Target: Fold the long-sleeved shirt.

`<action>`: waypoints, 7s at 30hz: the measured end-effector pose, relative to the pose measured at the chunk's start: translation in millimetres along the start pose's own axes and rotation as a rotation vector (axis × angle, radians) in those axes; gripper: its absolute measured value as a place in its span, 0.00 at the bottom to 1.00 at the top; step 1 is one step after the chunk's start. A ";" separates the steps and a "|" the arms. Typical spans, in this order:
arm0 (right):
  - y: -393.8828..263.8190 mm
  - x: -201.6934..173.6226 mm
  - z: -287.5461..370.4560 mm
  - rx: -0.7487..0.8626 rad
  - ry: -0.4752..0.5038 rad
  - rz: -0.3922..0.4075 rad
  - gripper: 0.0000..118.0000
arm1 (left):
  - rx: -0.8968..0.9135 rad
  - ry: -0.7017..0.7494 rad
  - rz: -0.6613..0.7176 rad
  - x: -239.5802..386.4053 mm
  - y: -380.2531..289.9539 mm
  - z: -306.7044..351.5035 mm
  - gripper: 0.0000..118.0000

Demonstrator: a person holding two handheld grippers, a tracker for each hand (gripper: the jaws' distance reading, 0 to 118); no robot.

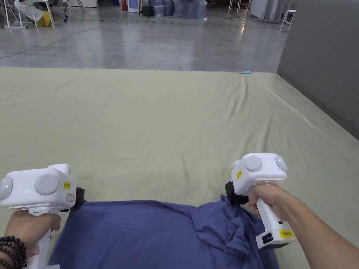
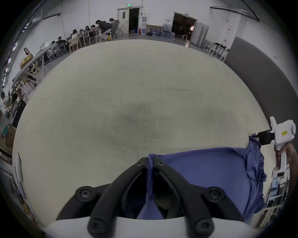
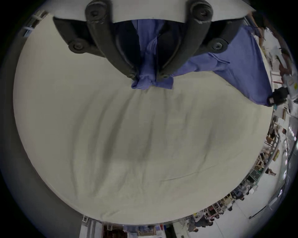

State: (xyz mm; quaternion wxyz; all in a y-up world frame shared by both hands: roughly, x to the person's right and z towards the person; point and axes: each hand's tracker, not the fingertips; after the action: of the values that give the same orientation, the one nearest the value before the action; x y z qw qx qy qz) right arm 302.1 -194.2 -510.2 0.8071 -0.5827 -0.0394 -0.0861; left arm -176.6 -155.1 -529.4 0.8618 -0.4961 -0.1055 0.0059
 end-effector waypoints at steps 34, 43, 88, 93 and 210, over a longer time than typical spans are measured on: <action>-298.8 6.1 149.2 -0.003 0.094 0.428 0.09 | -0.229 -0.041 -0.204 -13.6 -249.1 145.7 0.00; -298.3 2.5 135.6 0.015 0.016 0.403 0.09 | -0.195 -0.040 -0.159 -24.1 -249.6 136.9 0.00; -311.0 -110.2 228.2 0.772 0.002 0.101 0.00 | -0.152 -0.740 0.502 -106.8 -252.4 78.8 0.95; -308.4 -113.3 226.6 0.766 0.014 0.096 0.00 | -0.110 -0.872 0.528 -105.2 -249.9 52.2 0.96; -301.2 -126.7 47.6 0.147 0.368 -0.047 0.00 | 0.242 -0.403 0.407 -8.3 -226.1 146.7 0.09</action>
State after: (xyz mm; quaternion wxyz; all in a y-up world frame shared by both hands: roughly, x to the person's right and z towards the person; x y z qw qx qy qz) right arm 123.7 -229.5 -234.5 0.8389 -0.4956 0.0888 -0.2068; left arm -233.6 -145.6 -266.1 0.8575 -0.3897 -0.1711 0.2891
